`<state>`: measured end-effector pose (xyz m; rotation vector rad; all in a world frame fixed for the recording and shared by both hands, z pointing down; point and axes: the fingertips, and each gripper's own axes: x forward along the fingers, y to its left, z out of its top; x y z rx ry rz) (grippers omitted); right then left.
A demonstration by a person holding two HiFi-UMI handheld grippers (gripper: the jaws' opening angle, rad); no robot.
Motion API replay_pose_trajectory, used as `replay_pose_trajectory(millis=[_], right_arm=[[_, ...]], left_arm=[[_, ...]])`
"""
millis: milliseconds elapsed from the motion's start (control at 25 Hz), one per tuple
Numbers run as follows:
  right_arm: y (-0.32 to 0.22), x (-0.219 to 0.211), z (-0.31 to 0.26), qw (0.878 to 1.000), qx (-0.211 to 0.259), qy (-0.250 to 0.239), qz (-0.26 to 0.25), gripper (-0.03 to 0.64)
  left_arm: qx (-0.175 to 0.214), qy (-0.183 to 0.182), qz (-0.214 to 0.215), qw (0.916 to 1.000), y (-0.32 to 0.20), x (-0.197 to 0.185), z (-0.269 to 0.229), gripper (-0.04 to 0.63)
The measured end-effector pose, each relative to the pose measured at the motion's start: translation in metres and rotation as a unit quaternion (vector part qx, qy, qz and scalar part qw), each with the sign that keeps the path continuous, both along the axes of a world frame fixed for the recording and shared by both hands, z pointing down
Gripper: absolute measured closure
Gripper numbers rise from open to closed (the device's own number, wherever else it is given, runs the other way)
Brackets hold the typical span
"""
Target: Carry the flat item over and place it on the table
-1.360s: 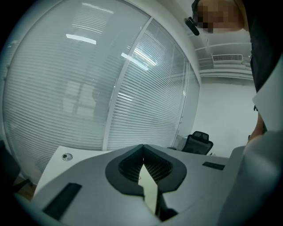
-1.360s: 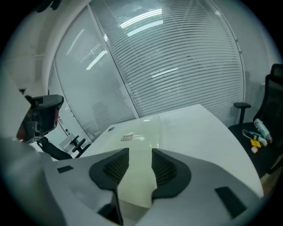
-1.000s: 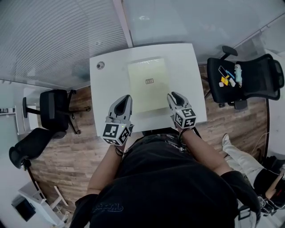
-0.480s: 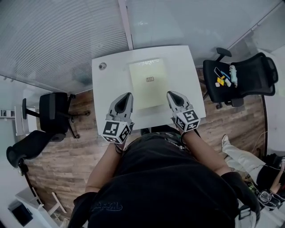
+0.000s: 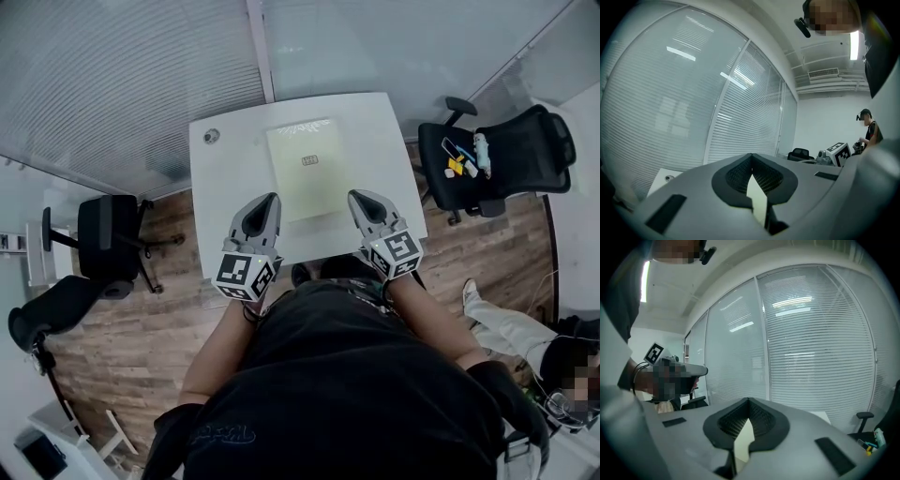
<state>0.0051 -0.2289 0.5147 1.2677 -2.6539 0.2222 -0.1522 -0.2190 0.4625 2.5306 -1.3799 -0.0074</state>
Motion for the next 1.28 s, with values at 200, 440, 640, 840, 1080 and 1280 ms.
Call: replay_pose_trajectory(millis=[200, 440, 640, 840, 1080, 1280], right_arm=[[0.005, 0.006, -0.008, 1.0, 0.017, 0.009, -0.012, 0.595], [0.02, 0.014, -0.014, 0.998, 0.03, 0.02, -0.045, 0.595], [0.032, 0.038, -0.018, 0.998, 0.024, 0.004, -0.055, 0.595], [0.052, 0.066, -0.021, 0.998, 0.023, -0.006, -0.058, 0.595], [0.07, 0.084, -0.028, 0.996, 0.033, -0.014, -0.078, 0.595], [0.088, 0.097, -0.026, 0.995, 0.034, -0.015, -0.09, 0.595]], left_arm=[[0.004, -0.008, 0.002, 1.0, 0.009, 0.015, -0.001, 0.583], [0.005, -0.013, -0.004, 0.9999, 0.017, 0.044, -0.003, 0.583], [-0.007, -0.009, -0.005, 0.9999, 0.028, 0.08, 0.005, 0.583], [0.0, -0.017, 0.007, 0.9998, 0.05, 0.118, 0.0, 0.583], [0.005, -0.022, -0.012, 0.9997, 0.074, 0.135, -0.005, 0.583], [0.006, -0.021, -0.026, 0.9994, 0.099, 0.149, -0.006, 0.583]])
